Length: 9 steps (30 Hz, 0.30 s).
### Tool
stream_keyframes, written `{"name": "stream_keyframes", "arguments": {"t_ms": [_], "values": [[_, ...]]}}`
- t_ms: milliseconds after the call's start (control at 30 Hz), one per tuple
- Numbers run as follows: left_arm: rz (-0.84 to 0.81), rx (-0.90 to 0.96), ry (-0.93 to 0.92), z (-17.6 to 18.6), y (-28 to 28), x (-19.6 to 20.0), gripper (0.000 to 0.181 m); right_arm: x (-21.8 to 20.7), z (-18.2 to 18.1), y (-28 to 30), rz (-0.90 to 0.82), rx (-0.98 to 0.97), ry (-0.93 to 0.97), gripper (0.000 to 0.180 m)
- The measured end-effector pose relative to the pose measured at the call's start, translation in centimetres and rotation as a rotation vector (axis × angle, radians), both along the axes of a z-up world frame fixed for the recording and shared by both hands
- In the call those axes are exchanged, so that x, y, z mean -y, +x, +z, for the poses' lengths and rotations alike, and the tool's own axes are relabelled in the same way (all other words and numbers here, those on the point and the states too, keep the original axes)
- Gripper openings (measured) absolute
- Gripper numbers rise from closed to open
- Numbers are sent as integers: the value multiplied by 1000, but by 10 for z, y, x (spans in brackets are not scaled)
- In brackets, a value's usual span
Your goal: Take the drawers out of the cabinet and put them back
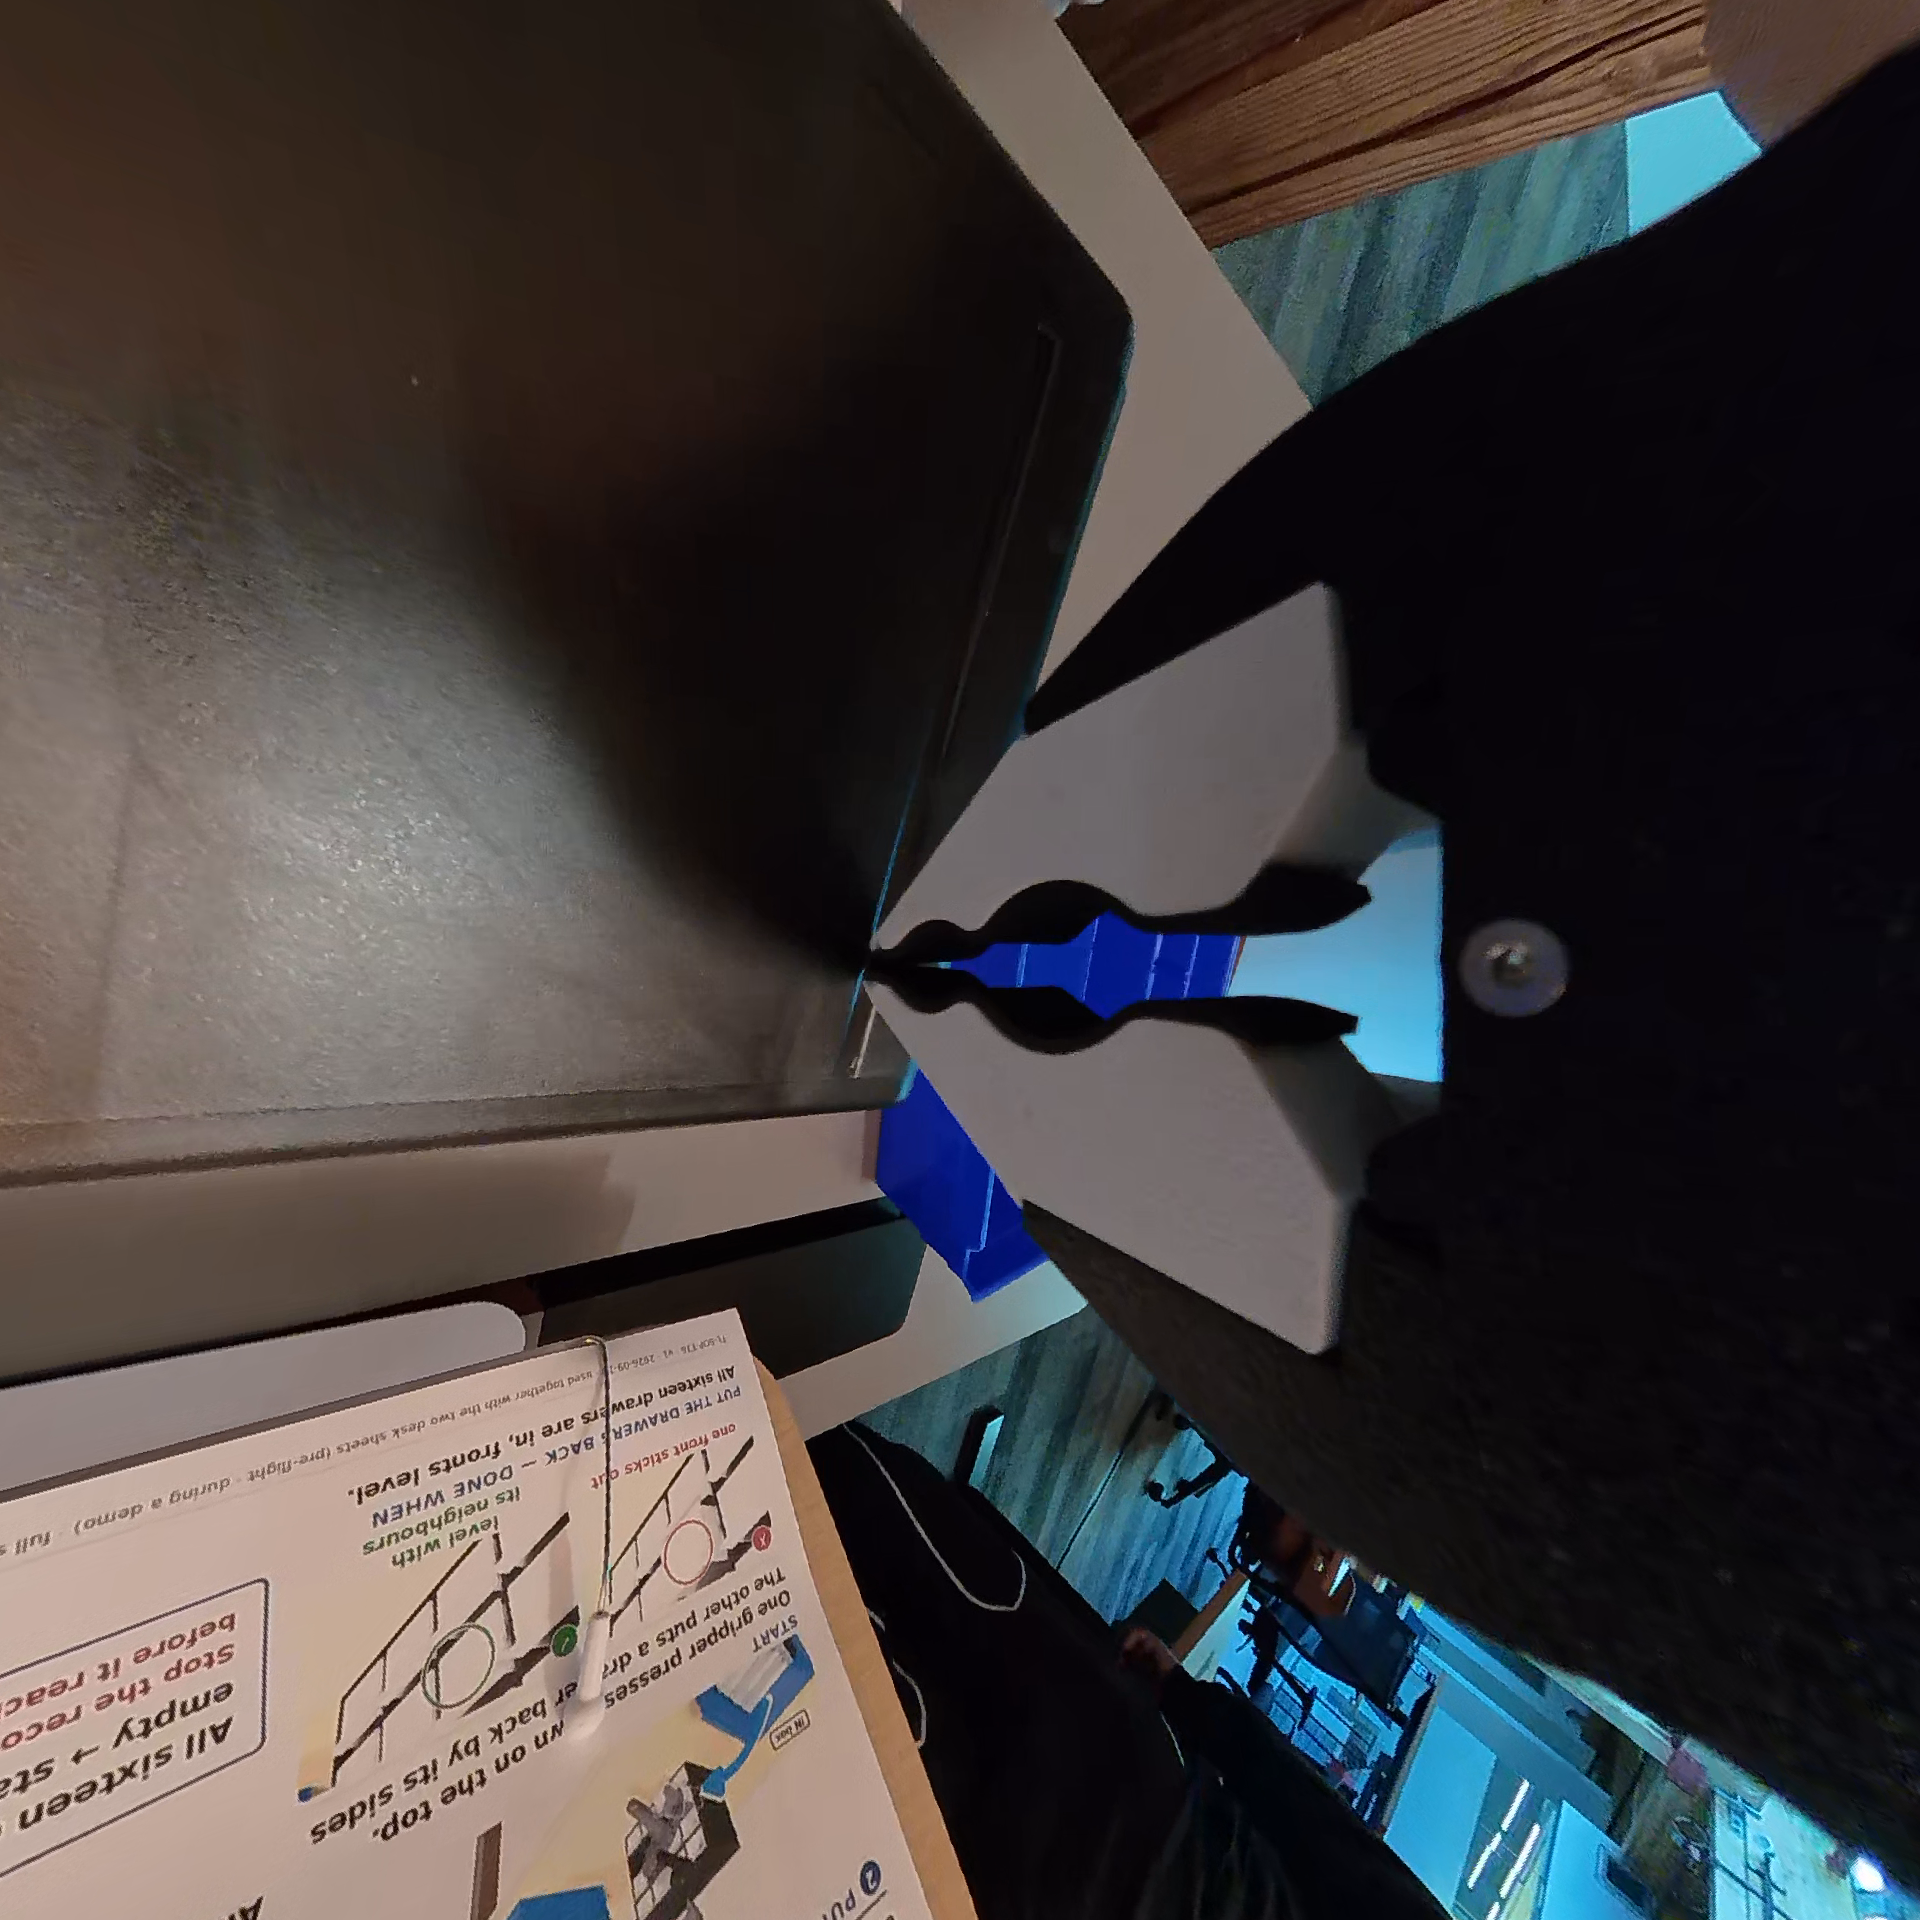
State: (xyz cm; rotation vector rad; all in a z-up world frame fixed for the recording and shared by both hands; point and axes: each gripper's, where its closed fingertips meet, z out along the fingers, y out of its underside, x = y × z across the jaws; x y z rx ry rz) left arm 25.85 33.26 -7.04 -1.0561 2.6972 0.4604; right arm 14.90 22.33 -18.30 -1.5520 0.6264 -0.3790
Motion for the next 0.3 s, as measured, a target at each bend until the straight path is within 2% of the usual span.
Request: {"name": "stream_keyframes", "arguments": {"t_ms": [33, 100, 300], "values": [[0, 3, -2, 0, 0, 0, 0, -2, -1, -1, 3, 2, -12, 105], [-4, 8, -4, 0, 0, 0, 0, -5, -3, -2, 10, 12, -42, 104], [-1, 10, -5, 0, 0, 0, 0, -17, -4, -13, 94, -3, -71, 83]]}}
